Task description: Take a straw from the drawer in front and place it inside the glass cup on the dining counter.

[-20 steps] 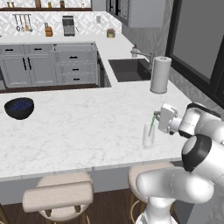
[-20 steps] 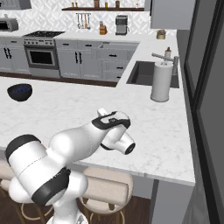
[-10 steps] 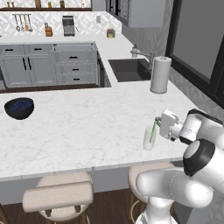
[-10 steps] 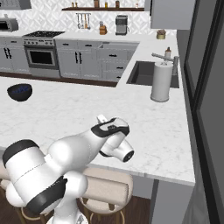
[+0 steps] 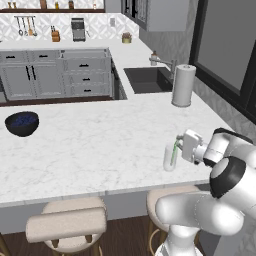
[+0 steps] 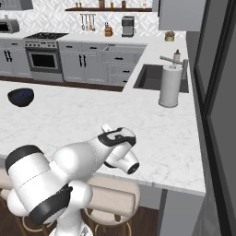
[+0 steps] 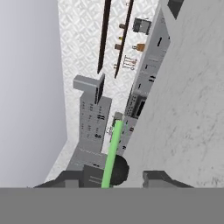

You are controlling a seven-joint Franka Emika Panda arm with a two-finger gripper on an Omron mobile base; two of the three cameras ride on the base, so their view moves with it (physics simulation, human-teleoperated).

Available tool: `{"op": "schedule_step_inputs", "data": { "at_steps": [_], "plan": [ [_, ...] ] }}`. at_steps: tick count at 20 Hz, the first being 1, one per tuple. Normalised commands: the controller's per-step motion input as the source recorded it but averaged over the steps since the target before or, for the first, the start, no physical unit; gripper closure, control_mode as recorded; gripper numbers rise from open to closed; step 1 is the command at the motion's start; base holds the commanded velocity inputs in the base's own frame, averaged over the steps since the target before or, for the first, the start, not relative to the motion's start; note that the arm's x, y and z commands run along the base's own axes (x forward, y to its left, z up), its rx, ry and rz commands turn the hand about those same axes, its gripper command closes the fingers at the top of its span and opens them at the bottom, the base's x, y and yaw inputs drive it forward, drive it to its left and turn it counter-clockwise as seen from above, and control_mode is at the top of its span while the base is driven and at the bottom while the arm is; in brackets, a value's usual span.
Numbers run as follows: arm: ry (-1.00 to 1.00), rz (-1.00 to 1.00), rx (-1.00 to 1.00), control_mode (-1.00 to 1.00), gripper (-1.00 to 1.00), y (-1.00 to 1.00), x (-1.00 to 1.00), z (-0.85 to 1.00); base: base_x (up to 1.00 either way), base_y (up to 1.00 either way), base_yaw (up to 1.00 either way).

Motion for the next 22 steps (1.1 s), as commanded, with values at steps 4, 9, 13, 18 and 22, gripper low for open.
{"op": "schedule_step_inputs", "data": {
  "at_steps": [4,9,13,18,22],
  "plan": [
    [0.0,-0.02,-0.02,-1.0,-1.0,0.0,-0.05,0.0,0.0,0.0,0.0],
    [-0.01,-0.01,0.0,-1.0,-1.0,-0.01,-0.26,0.01,0.0,0.0,0.0],
    [-0.02,-0.01,0.0,-1.0,-1.0,-0.14,-0.46,0.17,0.0,0.0,0.0],
    [-0.09,-0.02,0.0,-1.0,-1.0,-0.42,-0.43,0.68,0.0,0.0,0.0],
    [-0.1,-0.02,-0.01,-1.0,-1.0,-0.28,-0.43,1.0,0.0,0.0,0.0]
  ]
}}
